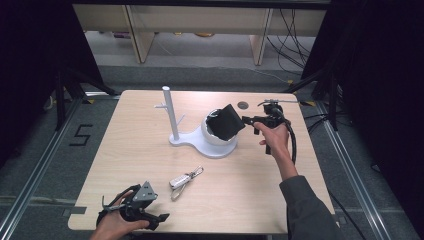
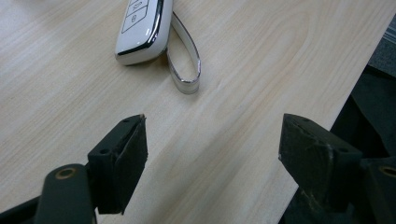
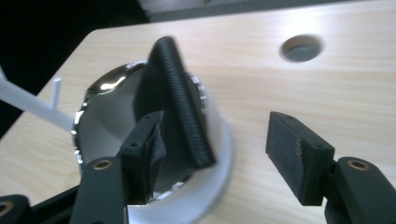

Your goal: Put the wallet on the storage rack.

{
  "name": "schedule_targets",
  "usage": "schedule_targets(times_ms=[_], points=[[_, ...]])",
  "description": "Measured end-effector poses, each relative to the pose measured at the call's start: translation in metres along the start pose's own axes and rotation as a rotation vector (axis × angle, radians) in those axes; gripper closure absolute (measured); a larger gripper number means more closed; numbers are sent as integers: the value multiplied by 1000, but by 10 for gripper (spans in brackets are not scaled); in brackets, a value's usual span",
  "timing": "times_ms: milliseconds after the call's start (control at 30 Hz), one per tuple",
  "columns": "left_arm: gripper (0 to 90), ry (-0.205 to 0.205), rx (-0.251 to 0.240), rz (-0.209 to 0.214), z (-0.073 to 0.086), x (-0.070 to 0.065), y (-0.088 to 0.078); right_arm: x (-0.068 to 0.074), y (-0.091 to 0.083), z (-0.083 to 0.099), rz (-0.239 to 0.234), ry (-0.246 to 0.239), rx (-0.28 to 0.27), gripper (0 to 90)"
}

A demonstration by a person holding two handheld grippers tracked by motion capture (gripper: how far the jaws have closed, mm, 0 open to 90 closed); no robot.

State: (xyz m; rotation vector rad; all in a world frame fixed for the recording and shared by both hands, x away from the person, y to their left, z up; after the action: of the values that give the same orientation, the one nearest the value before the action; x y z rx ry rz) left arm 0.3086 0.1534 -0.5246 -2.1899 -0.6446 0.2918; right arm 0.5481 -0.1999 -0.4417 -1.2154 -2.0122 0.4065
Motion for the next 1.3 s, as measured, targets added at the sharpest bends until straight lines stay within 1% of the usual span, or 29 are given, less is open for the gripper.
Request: schedule_targets(times_ms=[33,67,100,133,167,200,233,267,367,400,500,533,567,600,633,667,767,800,867,900,933,967,1033,1067,1167,1200,1233,1267,1300], points=[[237,-2,0,-1,0,0,0,1,-4,2,-1,25,0,386],[237,1,-3,-6,0,0,1,-3,-7,2,2,-10,3,382],[237,-2,-4,-4,0,0,1,-3,-13,4,1,-21,-9,384],[237,6,4,1,1,0,0,0,-17,7,-1,10,-7,384],[237,-11,-7,-1,0,0,1,-2,-21,8,1,-34,-20,380],[237,-14,0,-2,1,0,1,-2,-25,11,-2,-48,-19,376],[236,-17,-8,2,1,1,2,-1,-28,14,-10,-44,-21,373],[234,-9,-5,-8,1,1,2,1,-31,18,-20,-38,-29,368],[201,-16,0,-14,2,2,3,6,-37,30,-37,-63,-31,350],[202,-9,9,-9,2,2,3,8,-39,35,-30,-72,-24,334],[202,-9,1,-11,2,2,2,13,-44,50,-24,-116,-20,314],[202,-11,-1,-12,2,2,2,15,-47,55,-22,-120,-16,310],[202,-25,-3,-12,2,2,2,16,-49,60,-26,-130,-29,309],[202,-10,-4,-24,2,4,3,17,-50,63,-26,-122,-26,302],[202,-17,-7,-25,2,5,3,18,-51,68,-25,-112,-10,301],[202,-14,1,-22,3,4,2,16,-52,70,-31,-134,-13,300],[202,-24,-5,-26,4,3,3,15,-54,87,-40,-138,12,300],[202,-23,-5,-26,3,4,3,15,-55,90,-40,-131,17,299],[202,-24,-9,-21,3,4,3,12,-56,100,-34,-142,34,299],[203,-33,-12,-26,2,4,3,11,-56,104,-33,-148,41,299],[202,-15,-7,-32,2,6,2,10,-56,108,-29,-151,48,299],[202,-27,-9,-35,3,6,3,8,-55,111,-17,-151,58,300],[202,-26,-7,-33,4,6,3,8,-56,118,-45,-134,69,301],[202,-22,-4,-28,5,5,3,7,-55,120,-42,-132,71,301],[203,-28,-10,-28,5,4,2,9,-56,129,-46,-134,79,301],[203,-16,-6,-28,5,5,2,11,-56,132,-52,-133,82,301],[203,-20,-8,-30,5,5,2,13,-56,137,-47,-151,93,301],[203,-21,-8,-32,5,5,2,15,-56,141,-56,-163,94,301],[203,-20,-9,-33,5,5,2,18,-56,144,-56,-167,98,300]])
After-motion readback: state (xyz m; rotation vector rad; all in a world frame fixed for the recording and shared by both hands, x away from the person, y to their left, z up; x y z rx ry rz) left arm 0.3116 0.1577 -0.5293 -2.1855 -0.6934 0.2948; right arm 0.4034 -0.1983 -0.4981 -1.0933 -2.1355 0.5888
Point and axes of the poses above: each handheld gripper's, and its own axes: y roughly forward along the jaws, z roughly out of its underside, x roughly to its left, the point moved 5 cm from there along y, roughly forward along the jaws, and after that the axes turned 6 degrees about y, right-handed, at the moved point
